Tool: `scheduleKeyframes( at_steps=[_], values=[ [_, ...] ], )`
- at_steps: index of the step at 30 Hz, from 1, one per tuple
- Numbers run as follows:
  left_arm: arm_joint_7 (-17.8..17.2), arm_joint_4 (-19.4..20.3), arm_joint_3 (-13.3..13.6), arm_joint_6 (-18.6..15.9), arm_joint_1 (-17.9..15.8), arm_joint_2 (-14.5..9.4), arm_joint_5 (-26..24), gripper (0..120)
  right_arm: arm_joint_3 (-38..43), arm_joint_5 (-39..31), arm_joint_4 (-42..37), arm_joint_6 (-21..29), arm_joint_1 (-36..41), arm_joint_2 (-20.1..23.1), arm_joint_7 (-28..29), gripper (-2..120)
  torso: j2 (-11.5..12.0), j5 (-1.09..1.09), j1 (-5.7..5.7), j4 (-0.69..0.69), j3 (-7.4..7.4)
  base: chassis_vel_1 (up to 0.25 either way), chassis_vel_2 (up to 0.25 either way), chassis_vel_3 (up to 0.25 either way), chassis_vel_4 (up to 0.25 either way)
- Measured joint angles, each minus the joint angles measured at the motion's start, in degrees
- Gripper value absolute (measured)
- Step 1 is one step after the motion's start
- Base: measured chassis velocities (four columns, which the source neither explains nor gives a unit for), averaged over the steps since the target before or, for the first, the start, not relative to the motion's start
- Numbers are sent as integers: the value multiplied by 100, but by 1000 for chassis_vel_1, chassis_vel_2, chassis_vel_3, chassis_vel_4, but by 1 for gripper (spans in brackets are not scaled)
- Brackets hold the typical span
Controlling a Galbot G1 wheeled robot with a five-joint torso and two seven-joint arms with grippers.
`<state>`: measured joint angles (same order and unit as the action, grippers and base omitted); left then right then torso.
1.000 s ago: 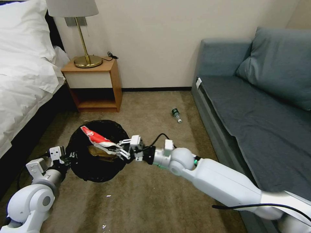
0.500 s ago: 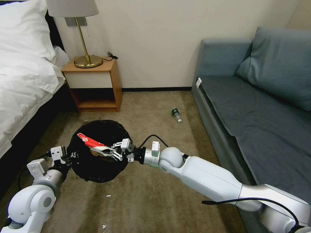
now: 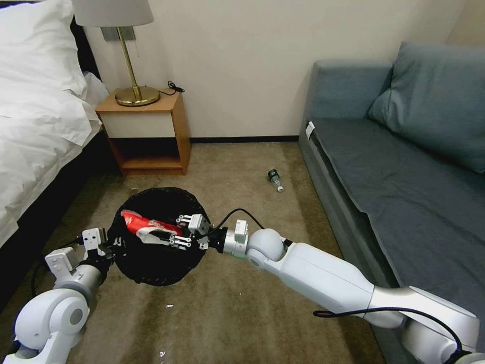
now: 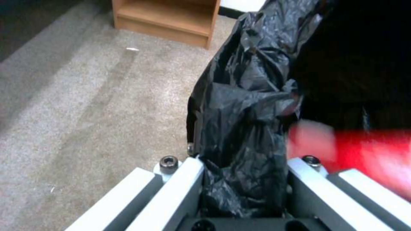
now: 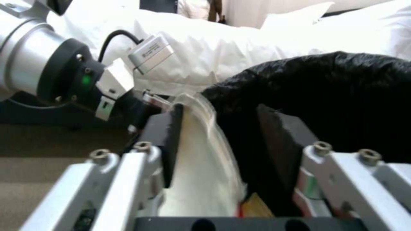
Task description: Pick up the trash bin, then pick up the garbage on the floor and place it into the trash bin.
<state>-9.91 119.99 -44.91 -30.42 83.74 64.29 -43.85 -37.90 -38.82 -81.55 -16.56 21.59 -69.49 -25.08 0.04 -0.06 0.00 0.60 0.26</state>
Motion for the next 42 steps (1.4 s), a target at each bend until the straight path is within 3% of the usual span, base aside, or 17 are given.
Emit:
scheduleKeyframes(
  at_steps=[7,13,17,18,23,42],
  values=[
    [-12,12,0,-12,13,-15,-5,1,-12,40,72,19,-50,-116,139,82,0,0,0,0,0,0,0,0,0],
    [-23,9,52,-49,0,-27,-19,1,-86,253,94,153,-250,-171,156,99,0,1,0,1,0,0,0,0,0],
    [-36,-9,75,-61,-15,-34,-20,1,-225,407,93,240,-504,-175,171,99,0,1,0,1,0,0,0,0,0],
    [-56,-16,91,-78,-32,-46,-21,1,-619,488,80,324,-1043,-173,130,100,0,0,0,-1,0,0,0,0,0],
    [-125,5,45,-91,-18,-26,-36,1,-1502,636,179,420,-1744,-178,-46,100,0,-1,0,2,0,0,0,0,0],
    [-372,-84,93,-223,-53,-27,-93,1,-1561,629,97,356,-2374,-178,-171,100,0,0,0,-1,0,0,0,0,0]
  ],
)
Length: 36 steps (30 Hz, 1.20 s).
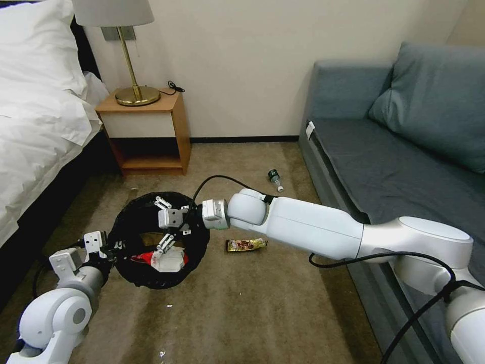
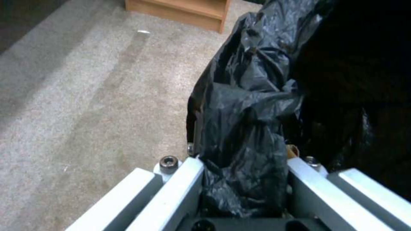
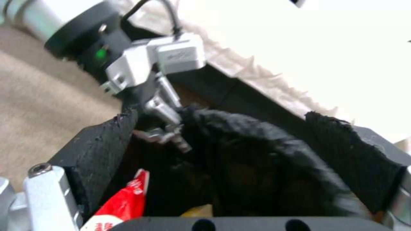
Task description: Pick up the trash bin, then pick up the garbage on the floor and place it into the trash bin.
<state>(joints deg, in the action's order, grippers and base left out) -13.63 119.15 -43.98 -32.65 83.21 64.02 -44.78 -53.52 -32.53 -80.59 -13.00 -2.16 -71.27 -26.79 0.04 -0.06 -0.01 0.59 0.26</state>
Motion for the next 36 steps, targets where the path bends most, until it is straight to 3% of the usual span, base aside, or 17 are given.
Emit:
scheduleKeyframes(
  at_steps=[5,11,15,16,20,23,27,29,30,32,36],
  values=[
    [5,-2,-66,4,9,-15,-10,1,320,-213,-112,-163,134,234,-68,100,0,2,0,0,0,0,0,0,0],
    [9,-38,-142,50,9,-19,-20,1,1270,-732,-413,-302,565,702,-51,100,0,2,0,4,0,0,0,0,0],
    [14,2,-317,156,90,27,8,1,2147,-1269,-879,-313,1021,883,766,100,0,1,0,2,0,0,0,0,0],
    [13,51,-382,172,136,47,5,1,2365,-1267,-910,-278,1136,846,970,100,0,2,0,-4,0,0,0,0,0],
    [-3,98,-469,185,169,54,1,1,2865,-1052,-892,-94,1429,825,1437,100,0,0,0,-4,-1,0,0,0,0],
    [-23,129,-568,204,223,49,-1,1,3699,-458,-422,404,1857,844,1964,100,0,1,1,4,-1,0,0,0,0],
    [-31,142,-599,212,258,42,-1,1,3959,48,234,562,1867,817,2120,100,0,2,0,4,0,0,0,0,0],
    [-50,156,-611,218,247,38,-16,1,4044,957,1516,519,1677,619,1795,100,0,1,0,1,-1,0,0,0,0],
    [-50,156,-611,218,247,38,-16,1,4044,957,1516,519,1677,619,1795,100,0,1,0,1,-1,0,0,0,0],
    [-72,101,-530,218,145,3,-31,1,3877,1464,2528,329,1512,360,1529,100,0,4,0,-4,1,0,0,0,0],
    [-78,5,-409,219,23,-57,-47,1,3753,1766,3138,222,1446,263,1280,100,0,-1,0,0,0,0,0,0,0]
  ],
)
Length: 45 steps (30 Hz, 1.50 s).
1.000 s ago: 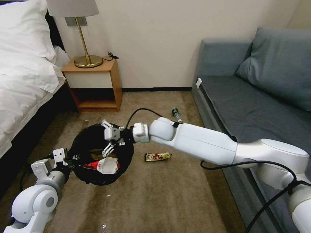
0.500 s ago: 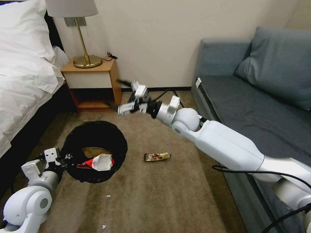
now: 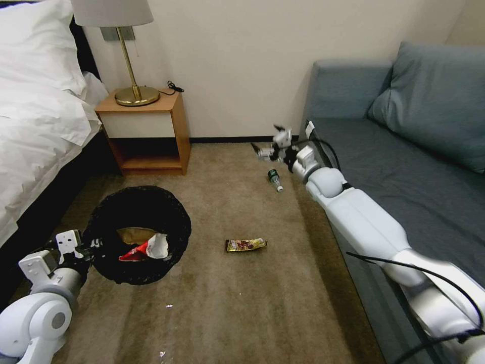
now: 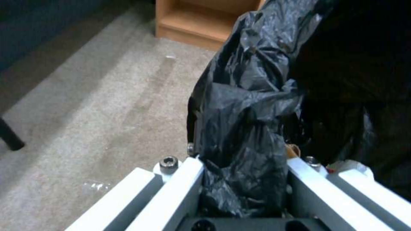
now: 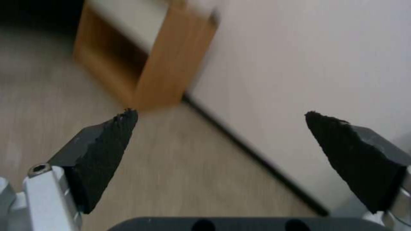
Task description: Pick up the trash bin, then pick up the garbage on the floor and place it into the trash bin.
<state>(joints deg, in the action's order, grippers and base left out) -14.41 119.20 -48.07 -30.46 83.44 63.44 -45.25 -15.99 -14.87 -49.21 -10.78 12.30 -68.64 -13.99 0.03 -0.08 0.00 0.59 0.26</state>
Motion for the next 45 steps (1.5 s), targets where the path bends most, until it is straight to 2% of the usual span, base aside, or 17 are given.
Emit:
scheduleKeyframes(
  at_steps=[1,2,5,6,8,11,13,25,35,45],
  values=[
    [3,-54,46,0,-43,-25,0,1,-87,293,429,-157,-52,-147,-201,100,0,0,0,5,0,0,0,0,0],
    [24,-88,82,3,-72,-43,-3,1,-140,483,680,-238,-69,-237,-414,100,0,4,0,0,1,0,0,0,0],
    [47,-128,104,26,-96,-75,-1,1,-227,780,908,-244,-69,-329,-728,100,0,-1,0,1,0,0,0,0,0],
    [47,-128,104,26,-96,-75,-1,1,-227,780,908,-244,-69,-329,-728,100,0,-1,0,1,0,0,0,0,0],
    [65,-114,71,44,-51,-91,-3,1,-381,1222,953,-256,-13,-395,-862,100,0,2,0,-2,0,0,0,0,0],
    [62,-94,48,45,-29,-96,-6,1,-451,1373,931,-255,14,-392,-863,100,0,1,0,-2,0,0,0,0,0],
    [58,-20,16,51,33,-96,-18,1,-629,2104,1112,-301,177,-504,-803,100,0,1,0,1,0,0,0,0,0],
    [-15,104,39,32,124,-51,37,1,-662,2315,1172,-301,670,-544,-1017,100,0,1,0,0,-1,0,0,0,0],
    [-20,100,90,30,103,12,76,1,-621,2718,1261,-629,818,-360,-1641,100,0,2,0,2,-1,0,0,0,0],
    [-1,114,79,35,130,24,79,1,-600,3236,1611,-562,886,-583,-1201,100,0,2,0,0,-1,0,0,0,0]
  ],
)
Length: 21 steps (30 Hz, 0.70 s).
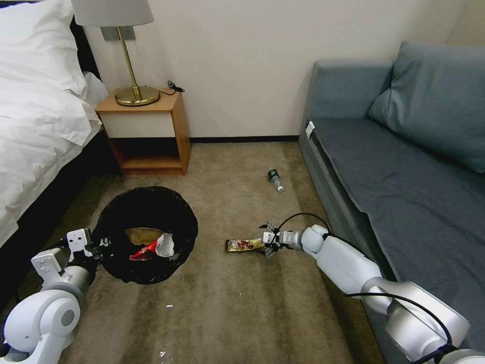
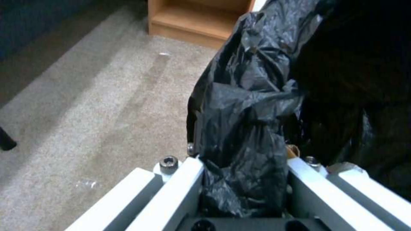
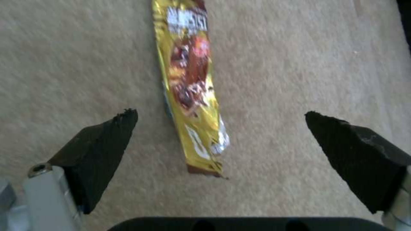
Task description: Pick up the trash bin, then pick up the garbage on the floor and place it into the trash bin.
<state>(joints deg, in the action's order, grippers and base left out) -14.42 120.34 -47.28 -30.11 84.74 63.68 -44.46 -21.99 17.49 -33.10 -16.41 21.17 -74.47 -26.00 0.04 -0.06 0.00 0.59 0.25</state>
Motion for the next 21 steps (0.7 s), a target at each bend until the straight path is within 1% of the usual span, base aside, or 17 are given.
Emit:
scheduleKeyframes(
  at_steps=[3,5,7,10,11,21],
  values=[
    [5,21,-12,5,19,9,0,1,6,177,144,83,-4,-74,376,100,0,0,0,0,0,0,0,0,0],
    [7,24,-13,6,22,12,0,1,6,189,158,99,-4,-81,428,100,0,0,0,0,0,0,0,0,0],
    [12,45,-15,17,34,32,0,1,24,437,279,237,-16,-162,846,100,0,0,0,2,0,0,0,0,0],
    [13,51,-16,19,36,37,0,1,36,501,360,247,-39,-210,930,100,0,0,0,2,0,0,0,0,0],
    [15,64,-25,22,40,46,0,1,39,530,487,261,-80,-285,993,100,0,-1,0,1,0,0,0,0,0],
    [27,88,-36,39,55,76,-1,1,33,659,742,261,-52,-450,898,100,0,0,0,1,0,0,0,0,0]
  ],
)
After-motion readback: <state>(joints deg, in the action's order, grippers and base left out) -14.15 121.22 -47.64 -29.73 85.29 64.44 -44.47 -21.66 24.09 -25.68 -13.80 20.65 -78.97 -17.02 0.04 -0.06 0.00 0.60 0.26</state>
